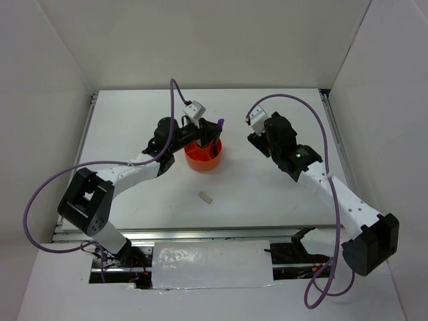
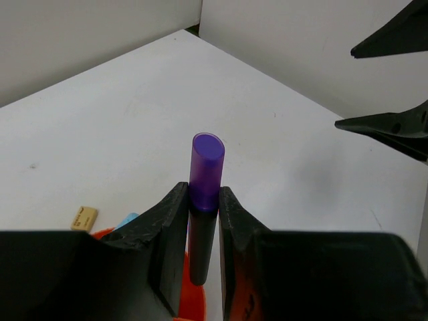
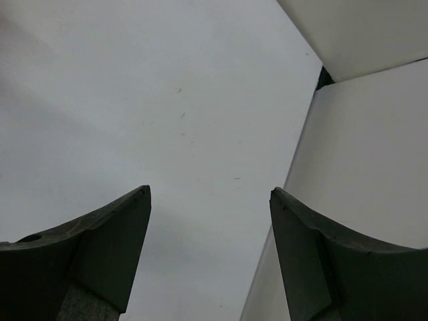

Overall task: Sort the stationery into containers
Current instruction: Place the pen in the storage box.

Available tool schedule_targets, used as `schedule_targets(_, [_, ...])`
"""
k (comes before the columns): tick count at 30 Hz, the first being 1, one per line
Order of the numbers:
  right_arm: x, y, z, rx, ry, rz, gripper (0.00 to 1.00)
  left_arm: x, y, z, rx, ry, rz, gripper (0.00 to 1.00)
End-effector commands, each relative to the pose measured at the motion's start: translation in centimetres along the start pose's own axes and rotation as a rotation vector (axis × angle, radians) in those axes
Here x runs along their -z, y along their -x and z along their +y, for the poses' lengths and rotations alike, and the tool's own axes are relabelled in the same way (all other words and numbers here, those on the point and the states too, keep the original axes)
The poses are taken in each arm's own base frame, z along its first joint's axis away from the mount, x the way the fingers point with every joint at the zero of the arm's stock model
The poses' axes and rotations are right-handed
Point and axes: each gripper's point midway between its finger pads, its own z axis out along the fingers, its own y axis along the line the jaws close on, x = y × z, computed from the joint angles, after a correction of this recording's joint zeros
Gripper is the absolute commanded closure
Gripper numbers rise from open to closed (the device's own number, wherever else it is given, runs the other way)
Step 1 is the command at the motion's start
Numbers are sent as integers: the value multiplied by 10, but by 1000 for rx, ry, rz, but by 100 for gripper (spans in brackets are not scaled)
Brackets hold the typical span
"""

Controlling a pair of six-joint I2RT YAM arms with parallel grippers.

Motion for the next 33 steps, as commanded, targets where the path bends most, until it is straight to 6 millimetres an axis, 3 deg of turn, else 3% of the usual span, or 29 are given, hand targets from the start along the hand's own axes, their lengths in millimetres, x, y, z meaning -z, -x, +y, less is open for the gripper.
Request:
schedule_targets(1, [0, 14, -1, -83, 29, -14, 22, -9, 33, 3, -65, -2, -138, 95])
schedule_targets(12, [-5, 23, -3, -127, 59, -13, 22, -10, 9, 12, -75, 29, -97, 91])
schedule_targets(28, [-8, 17, 0, -116, 75, 18, 23, -15, -17, 25, -58, 68, -50, 83])
schedule_targets(31, [-10, 16, 1, -117, 78, 25, 23, -15, -20, 26, -56, 72, -46, 78])
schedule_targets(33, [-10, 15, 1, -116, 80, 29, 23, -15, -19, 26, -57, 75, -49, 69])
